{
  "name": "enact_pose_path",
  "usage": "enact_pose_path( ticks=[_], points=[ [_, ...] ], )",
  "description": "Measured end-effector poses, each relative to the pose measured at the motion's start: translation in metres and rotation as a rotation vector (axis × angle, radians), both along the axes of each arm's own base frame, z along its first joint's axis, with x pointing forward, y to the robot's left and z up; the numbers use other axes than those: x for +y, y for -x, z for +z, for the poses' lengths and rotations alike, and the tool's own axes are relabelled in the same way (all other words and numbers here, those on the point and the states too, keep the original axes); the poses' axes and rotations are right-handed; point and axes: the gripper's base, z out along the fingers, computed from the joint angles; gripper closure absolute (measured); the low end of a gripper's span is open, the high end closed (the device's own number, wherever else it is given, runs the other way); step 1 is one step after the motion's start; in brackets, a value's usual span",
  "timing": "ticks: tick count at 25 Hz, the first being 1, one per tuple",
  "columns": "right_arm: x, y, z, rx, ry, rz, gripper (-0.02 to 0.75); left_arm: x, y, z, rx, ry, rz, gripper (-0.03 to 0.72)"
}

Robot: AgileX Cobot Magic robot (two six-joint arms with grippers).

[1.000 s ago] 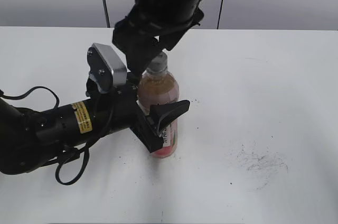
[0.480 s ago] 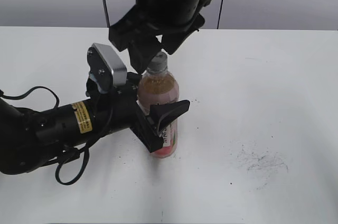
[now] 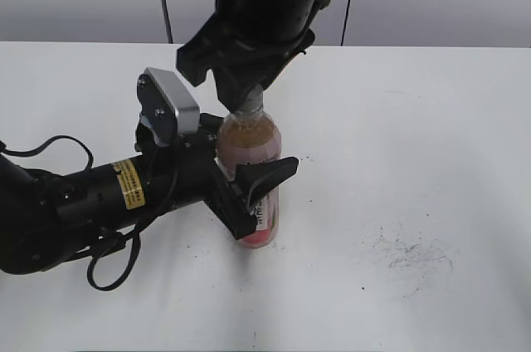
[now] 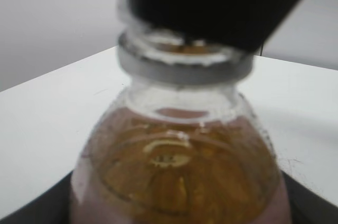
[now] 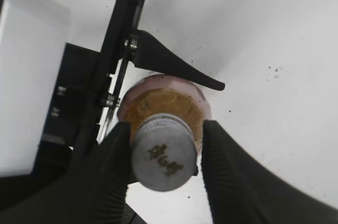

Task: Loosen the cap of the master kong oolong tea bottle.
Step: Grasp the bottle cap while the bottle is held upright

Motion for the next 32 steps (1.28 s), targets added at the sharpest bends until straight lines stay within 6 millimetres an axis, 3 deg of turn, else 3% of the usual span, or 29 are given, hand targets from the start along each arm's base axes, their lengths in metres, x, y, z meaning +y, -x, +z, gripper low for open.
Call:
enact_pose_path(
  ticks=[2,8,13,23,32],
  points=[
    [0.0002,0.0002,0.0,-0.006,0.004,0.031,0.461,-0.0001,-0.0002,0.0001,-0.001,0.0,0.0,0.246],
    [0.0004,0.0004,0.0,-0.062,0.051,0.261,0.465,-0.0001,-0.0003,0.0001,0.0,0.0,0.001,0.246],
    [0.001,0.0013,0.0,-0.155,0.125,0.644,0.465,-0.0001,-0.0002,0.0001,-0.001,-0.001,0.0,0.246],
    [0.0016,0.0031,0.0001,-0.405,0.322,1.639,0.465,-0.0001,-0.0002,0.0,-0.003,-0.003,0.0,0.246],
    [0.0019,0.0033,0.0001,-0.526,0.407,2.076,0.465,0.0,-0.0004,-0.0001,0.0,-0.002,0.002,0.246]
  ],
)
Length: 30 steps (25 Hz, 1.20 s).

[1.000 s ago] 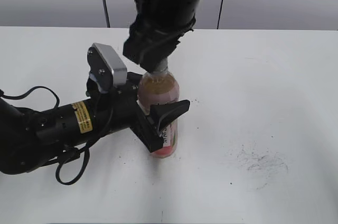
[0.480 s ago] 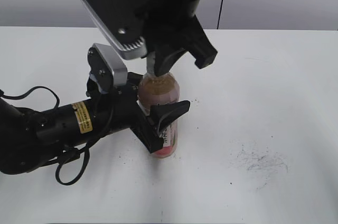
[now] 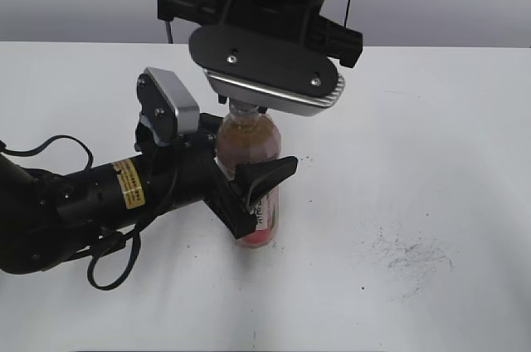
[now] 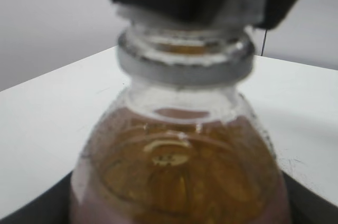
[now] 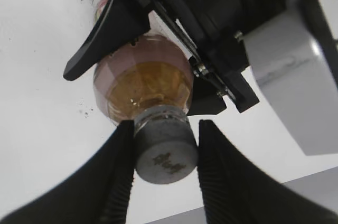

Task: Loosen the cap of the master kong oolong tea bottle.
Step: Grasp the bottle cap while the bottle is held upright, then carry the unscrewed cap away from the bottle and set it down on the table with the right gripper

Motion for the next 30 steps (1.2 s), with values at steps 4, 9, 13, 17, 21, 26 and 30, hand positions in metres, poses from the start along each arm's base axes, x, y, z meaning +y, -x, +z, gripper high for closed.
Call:
enact_pose_path(
  ticks=[4,9,13,17,21,26,30],
  points=[
    [0.0,0.0,0.0,-0.021,0.012,0.065,0.465,0.0,0.0,0.0,0.0,0.0,0.001,0.246],
    [-0.001,0.0,0.002,-0.031,0.017,0.086,0.465,0.0,0.0,0.0,0.0,0.0,0.001,0.246],
    [-0.002,0.0,0.004,-0.056,0.028,0.122,0.465,0.0,0.0,0.0,0.001,0.001,0.0,0.246],
    [-0.005,0.003,0.014,-0.111,0.033,0.202,0.465,0.0,0.0,0.0,0.001,0.001,-0.001,0.246],
    [-0.005,0.004,0.015,-0.119,0.039,0.192,0.465,0.0,0.0,0.0,0.001,0.001,-0.001,0.246],
    [-0.018,-0.006,0.021,-0.091,-0.006,-0.272,0.467,0.0,0.0,0.0,0.001,0.001,-0.001,0.246],
    [-0.041,-0.025,0.013,-0.034,-0.052,-0.661,0.467,0.0,0.0,0.0,0.002,0.001,0.002,0.246]
  ],
)
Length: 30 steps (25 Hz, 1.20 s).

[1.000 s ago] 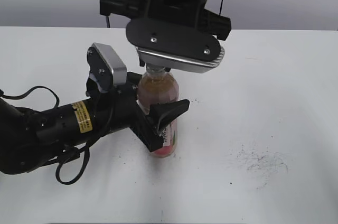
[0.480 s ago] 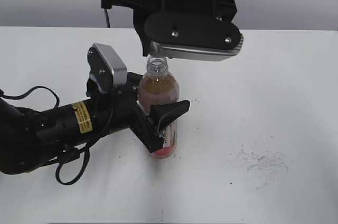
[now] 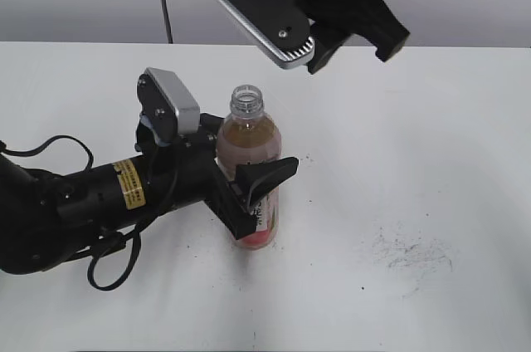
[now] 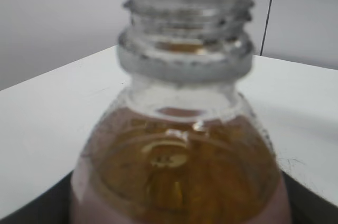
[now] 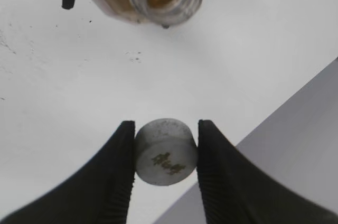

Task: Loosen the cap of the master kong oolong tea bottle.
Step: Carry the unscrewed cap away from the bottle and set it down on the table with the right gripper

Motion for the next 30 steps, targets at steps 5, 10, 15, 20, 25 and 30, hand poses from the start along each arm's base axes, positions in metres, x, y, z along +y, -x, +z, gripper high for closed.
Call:
enact_pose_path(
  ticks=[5,10,15,20,25,30],
  points=[
    [-0.044,-0.02,-0.039,0.132,-0.007,-0.402,0.467,0.0,-0.001,0.0,0.002,0.002,0.009,0.246],
    [-0.081,-0.036,-0.094,0.346,-0.016,-0.734,0.467,0.001,-0.002,0.0,0.006,0.005,0.022,0.246],
    [-0.094,-0.052,-0.144,0.508,-0.034,-1.036,0.467,0.002,-0.004,0.0,0.013,0.012,0.048,0.246],
    [-0.093,-0.055,-0.194,0.581,0.049,-1.266,0.462,0.002,-0.004,0.0,0.014,0.013,0.053,0.246],
    [-0.092,-0.056,-0.22,0.583,0.07,-1.431,0.305,0.002,-0.004,0.0,0.014,0.014,0.054,0.246],
    [-0.091,-0.061,-0.217,0.542,0.033,-1.546,0.172,0.002,-0.004,0.0,0.014,0.013,0.056,0.246]
  ],
)
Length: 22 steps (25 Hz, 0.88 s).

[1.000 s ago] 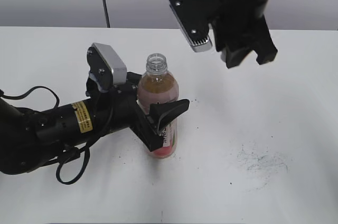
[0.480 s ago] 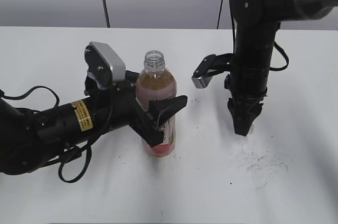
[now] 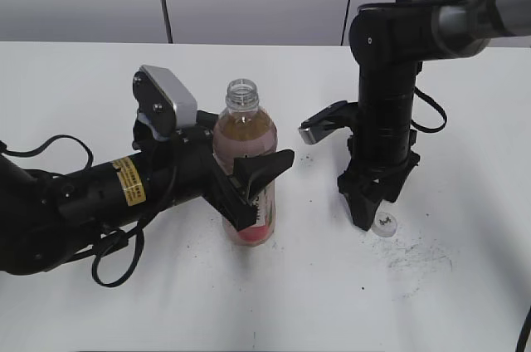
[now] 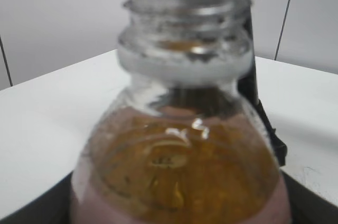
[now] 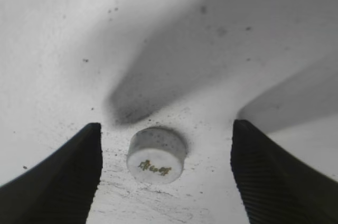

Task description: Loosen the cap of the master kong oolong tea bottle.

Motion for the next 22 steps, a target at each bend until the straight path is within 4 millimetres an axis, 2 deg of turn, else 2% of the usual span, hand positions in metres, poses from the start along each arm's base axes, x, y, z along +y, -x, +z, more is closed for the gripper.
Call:
enact_pose_path(
  ticks=[6,11,16,22],
  points=[
    [0.008,-0.017,0.029,-0.098,-0.025,-0.099,0.172,0.0,0.0,0.0,0.0,0.0,-0.001,0.243],
    [0.013,-0.024,0.043,-0.112,-0.058,-0.116,0.172,0.0,0.0,0.001,-0.005,0.008,-0.001,0.199],
    [0.015,-0.026,0.047,-0.117,-0.073,-0.125,0.172,0.0,0.0,0.002,-0.008,0.011,0.0,0.178],
    [0.017,-0.025,0.047,-0.106,-0.092,-0.138,0.172,0.001,0.001,0.023,-0.063,0.046,0.002,0.177]
  ],
)
